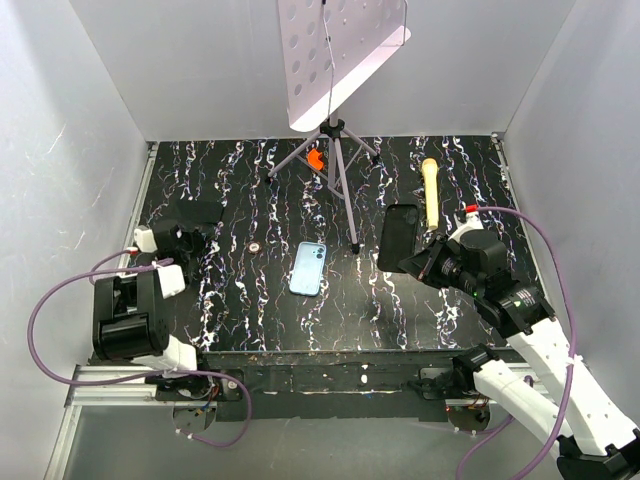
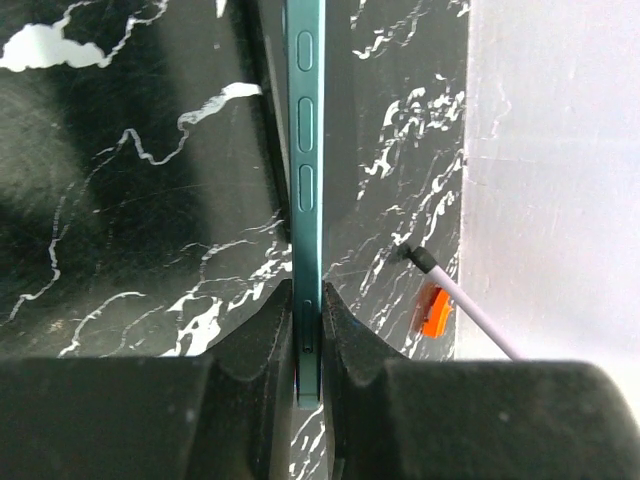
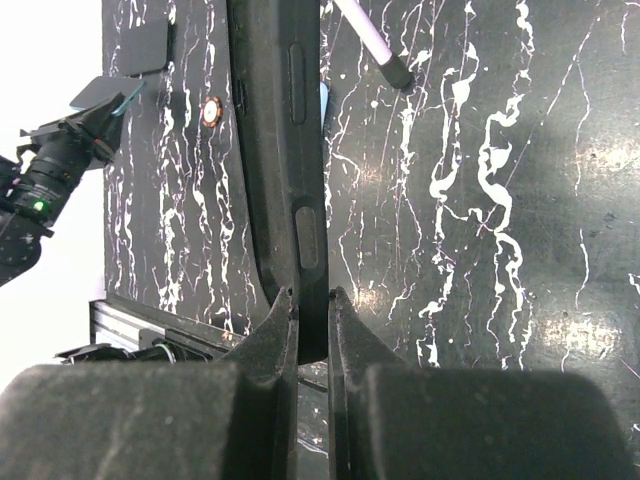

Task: Take the phone out of the phone case
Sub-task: Place the phone at the center of the board.

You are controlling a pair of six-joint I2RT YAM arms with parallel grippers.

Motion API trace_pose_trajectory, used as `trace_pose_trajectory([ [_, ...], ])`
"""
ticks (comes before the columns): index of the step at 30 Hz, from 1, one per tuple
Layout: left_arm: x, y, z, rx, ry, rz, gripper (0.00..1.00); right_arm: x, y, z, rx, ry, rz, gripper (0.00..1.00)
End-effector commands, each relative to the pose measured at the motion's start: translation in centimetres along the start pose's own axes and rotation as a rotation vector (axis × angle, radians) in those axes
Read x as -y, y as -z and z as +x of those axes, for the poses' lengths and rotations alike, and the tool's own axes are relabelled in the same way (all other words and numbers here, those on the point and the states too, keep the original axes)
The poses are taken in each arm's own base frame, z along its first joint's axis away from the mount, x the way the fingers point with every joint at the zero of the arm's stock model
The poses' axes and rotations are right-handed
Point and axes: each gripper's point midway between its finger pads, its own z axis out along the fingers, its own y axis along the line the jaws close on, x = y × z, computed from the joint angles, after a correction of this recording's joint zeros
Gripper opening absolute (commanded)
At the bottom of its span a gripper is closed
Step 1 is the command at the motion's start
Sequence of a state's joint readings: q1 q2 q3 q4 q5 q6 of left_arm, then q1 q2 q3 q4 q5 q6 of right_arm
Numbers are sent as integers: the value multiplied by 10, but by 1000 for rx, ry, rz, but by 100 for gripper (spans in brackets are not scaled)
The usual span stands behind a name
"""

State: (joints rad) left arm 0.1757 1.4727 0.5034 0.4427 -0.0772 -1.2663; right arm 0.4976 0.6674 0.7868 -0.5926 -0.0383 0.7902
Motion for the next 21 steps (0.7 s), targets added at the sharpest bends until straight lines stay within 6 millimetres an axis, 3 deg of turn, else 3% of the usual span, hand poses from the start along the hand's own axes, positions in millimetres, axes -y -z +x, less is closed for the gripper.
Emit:
trace_pose_trajectory([
  [1, 13, -6, -4, 24, 24, 83, 0, -12, -3, -6, 27, -4, -62, 1],
  [14, -8, -24, 6, 7, 47, 57, 0, -13, -9, -5, 16, -10, -69, 1],
  [21, -14, -31, 15, -27, 79, 51, 7, -14, -10, -4, 9, -15, -75, 1],
])
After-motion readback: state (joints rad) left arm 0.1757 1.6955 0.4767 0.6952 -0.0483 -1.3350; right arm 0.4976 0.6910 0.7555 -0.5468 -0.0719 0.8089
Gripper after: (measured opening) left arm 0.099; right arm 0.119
